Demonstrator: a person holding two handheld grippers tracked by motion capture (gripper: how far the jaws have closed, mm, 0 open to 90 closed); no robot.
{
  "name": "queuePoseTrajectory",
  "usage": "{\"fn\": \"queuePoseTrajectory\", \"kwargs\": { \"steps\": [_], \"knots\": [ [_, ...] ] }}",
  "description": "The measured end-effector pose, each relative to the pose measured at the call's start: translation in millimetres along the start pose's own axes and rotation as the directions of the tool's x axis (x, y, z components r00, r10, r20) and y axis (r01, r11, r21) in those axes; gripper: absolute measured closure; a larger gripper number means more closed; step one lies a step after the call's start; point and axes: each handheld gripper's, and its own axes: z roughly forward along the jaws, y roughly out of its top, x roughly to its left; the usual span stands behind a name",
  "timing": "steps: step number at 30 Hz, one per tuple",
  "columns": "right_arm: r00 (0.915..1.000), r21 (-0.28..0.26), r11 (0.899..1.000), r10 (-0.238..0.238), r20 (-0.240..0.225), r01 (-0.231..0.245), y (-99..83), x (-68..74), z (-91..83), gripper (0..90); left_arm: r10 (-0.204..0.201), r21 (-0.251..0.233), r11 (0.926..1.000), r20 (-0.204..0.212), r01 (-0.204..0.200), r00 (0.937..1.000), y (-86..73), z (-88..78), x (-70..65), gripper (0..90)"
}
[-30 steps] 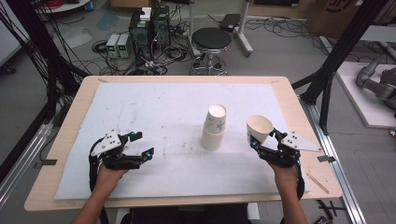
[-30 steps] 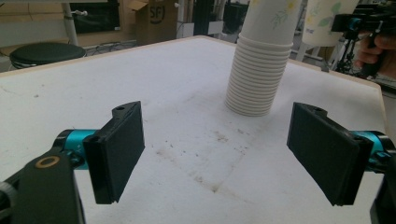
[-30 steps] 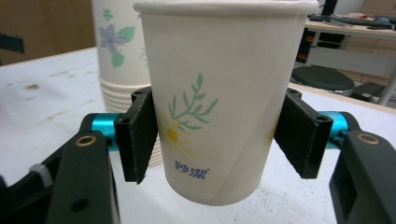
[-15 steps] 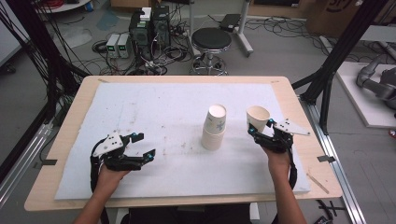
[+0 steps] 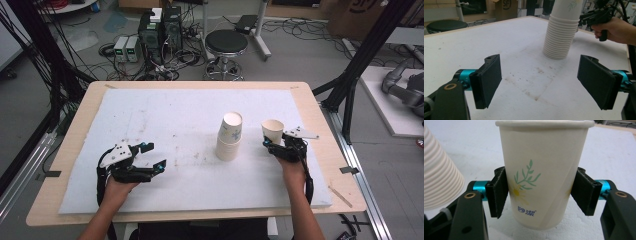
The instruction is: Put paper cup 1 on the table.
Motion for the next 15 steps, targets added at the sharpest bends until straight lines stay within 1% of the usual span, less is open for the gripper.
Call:
{"fn": "queuePoseTrajectory", "kwargs": {
  "steps": [3,5,6,8,10,12,14,15],
  "knots": [
    [0.9999,0.039,0.999,-0.012,0.01,0.011,-1.4,0.6,1.7,35.3,0.0,0.006,1.0,0.002,0.0,1.0,0.0,-0.2,0.4,19.7],
    [0.9999,0.064,0.998,-0.005,0.01,0.005,-2.6,0.5,2.1,35.3,-0.001,0.006,1.0,0.0,0.001,1.0,-0.3,0.1,0.3,19.8],
    [0.9999,0.072,0.997,-0.01,0.014,0.009,-3.1,0.1,2.0,35.3,-0.002,0.008,1.0,-0.001,0.002,1.0,-0.4,0.2,0.3,19.8],
    [0.9999,0.072,0.997,-0.009,0.009,0.009,-4.0,0.2,1.1,35.2,-0.003,0.01,0.9999,-0.002,0.003,1.0,-0.6,0.2,0.4,19.9],
    [0.9998,0.061,0.998,-0.012,0.015,0.011,-8.4,-1.2,-0.4,35.0,-0.005,0.009,0.9999,-0.004,0.005,1.0,-0.8,0.4,0.7,19.9],
    [1.0,0.072,0.997,0.003,0.008,-0.004,-12.5,-4.9,-2.9,34.5,-0.006,0.012,0.9999,-0.001,0.006,1.0,-0.8,0.4,0.9,19.9],
    [1.0,0.078,0.997,0.003,0.009,-0.004,-13.1,-4.7,-4.0,34.5,-0.007,0.011,0.9999,-0.002,0.007,1.0,-0.8,0.7,0.7,19.9],
    [0.9999,0.086,0.996,-0.004,0.009,0.004,-13.5,-4.7,-5.0,34.5,-0.008,0.012,0.9999,-0.002,0.008,1.0,-0.8,0.8,0.7,20.0]
  ]
}}
